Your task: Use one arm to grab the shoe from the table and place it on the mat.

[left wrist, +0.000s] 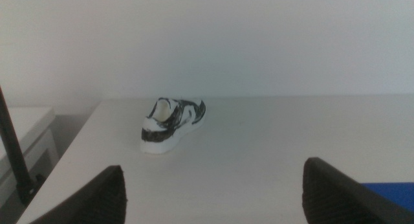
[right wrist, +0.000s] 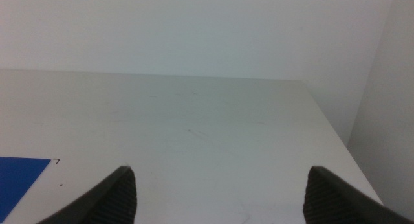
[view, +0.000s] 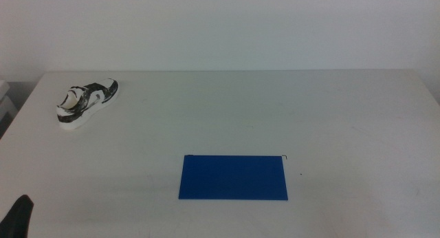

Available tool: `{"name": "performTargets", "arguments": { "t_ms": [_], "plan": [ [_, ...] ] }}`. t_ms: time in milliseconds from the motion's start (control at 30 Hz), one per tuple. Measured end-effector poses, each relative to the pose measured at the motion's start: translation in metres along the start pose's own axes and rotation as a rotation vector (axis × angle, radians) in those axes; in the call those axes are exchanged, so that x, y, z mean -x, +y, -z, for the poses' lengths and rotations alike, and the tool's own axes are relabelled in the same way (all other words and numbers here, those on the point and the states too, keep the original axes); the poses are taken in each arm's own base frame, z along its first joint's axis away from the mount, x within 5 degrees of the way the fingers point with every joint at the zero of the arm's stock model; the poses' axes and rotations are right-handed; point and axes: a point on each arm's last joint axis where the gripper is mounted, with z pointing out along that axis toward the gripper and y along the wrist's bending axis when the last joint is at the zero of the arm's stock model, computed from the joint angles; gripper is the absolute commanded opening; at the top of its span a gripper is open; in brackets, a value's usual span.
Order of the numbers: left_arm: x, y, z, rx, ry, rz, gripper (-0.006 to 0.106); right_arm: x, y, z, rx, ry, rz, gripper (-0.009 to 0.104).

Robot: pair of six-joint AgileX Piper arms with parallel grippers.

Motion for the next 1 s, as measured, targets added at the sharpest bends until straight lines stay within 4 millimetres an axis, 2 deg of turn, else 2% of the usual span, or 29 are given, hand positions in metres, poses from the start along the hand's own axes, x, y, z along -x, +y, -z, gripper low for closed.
{"name": "performTargets", "arguments": {
  "t_ms": [67,167,500,800,1000],
  "plan": [
    [0.006,0.000,-0.001,0.001,0.018,-0.001,0.093,0.000,0.000,0.000,0.000,0.000,0.000,0.066],
    [0.027,-0.001,-0.005,0.002,0.054,-0.006,0.093,0.000,0.000,0.000,0.000,0.000,0.000,0.066],
    [0.119,-0.005,-0.036,0.015,0.318,-0.034,0.093,0.000,0.000,0.000,0.000,0.000,0.000,0.066],
    [0.194,-0.007,-0.087,0.035,0.555,-0.054,0.093,0.000,0.000,0.000,0.000,0.000,0.000,0.066],
    [0.222,-0.005,-0.129,0.067,0.752,-0.083,0.093,0.000,0.000,0.000,0.000,0.000,0.000,0.066]
  ]
}}
